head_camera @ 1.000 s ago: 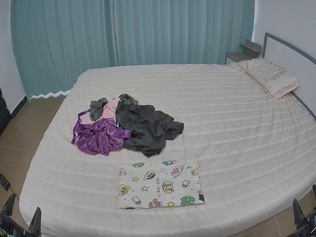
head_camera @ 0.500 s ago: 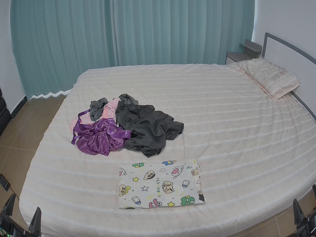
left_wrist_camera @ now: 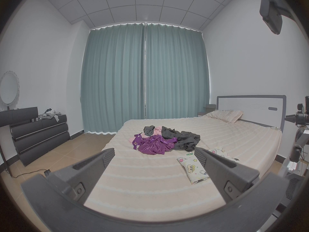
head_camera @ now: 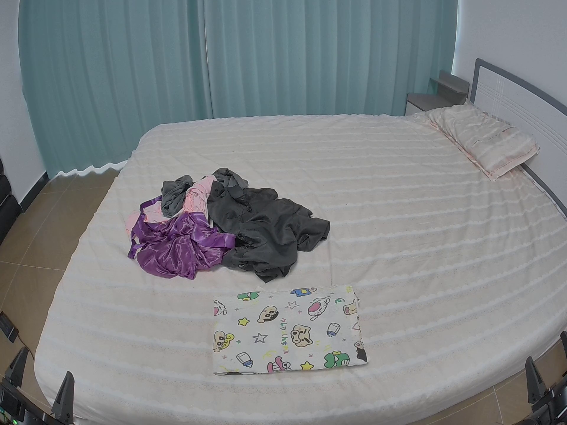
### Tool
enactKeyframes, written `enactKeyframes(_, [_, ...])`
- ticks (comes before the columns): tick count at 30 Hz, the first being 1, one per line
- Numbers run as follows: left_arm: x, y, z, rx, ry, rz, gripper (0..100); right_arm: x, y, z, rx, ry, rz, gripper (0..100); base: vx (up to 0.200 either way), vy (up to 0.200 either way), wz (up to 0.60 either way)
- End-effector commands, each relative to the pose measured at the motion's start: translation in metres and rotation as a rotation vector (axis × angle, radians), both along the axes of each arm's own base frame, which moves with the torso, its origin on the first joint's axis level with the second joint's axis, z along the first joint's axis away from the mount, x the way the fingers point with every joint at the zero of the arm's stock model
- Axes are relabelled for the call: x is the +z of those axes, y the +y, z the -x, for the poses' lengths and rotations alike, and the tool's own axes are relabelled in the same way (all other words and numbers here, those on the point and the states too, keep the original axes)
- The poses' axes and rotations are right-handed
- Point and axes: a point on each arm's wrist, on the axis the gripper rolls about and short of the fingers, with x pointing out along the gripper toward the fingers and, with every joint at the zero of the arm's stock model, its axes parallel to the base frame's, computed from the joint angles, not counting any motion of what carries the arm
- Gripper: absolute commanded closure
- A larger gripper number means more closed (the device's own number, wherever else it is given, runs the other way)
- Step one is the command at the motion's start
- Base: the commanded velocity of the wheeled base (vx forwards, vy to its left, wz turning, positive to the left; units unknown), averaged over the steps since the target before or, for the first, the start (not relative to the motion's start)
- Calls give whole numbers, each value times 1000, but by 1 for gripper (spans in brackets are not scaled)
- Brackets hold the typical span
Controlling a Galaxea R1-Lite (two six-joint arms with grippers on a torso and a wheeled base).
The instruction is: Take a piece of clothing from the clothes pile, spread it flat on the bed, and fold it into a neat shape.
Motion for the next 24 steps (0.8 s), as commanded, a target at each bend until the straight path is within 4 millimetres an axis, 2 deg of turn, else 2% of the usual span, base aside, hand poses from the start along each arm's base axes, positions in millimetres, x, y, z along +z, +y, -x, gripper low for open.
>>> enactKeyframes(1, [-5, 0, 0, 0, 4, 0, 0, -5, 0, 0, 1, 7, 1, 0, 0, 0, 0])
enactKeyframes(24, [-5, 0, 0, 2, 3, 0, 0, -5, 0, 0, 1, 3, -1, 0, 0, 0, 0])
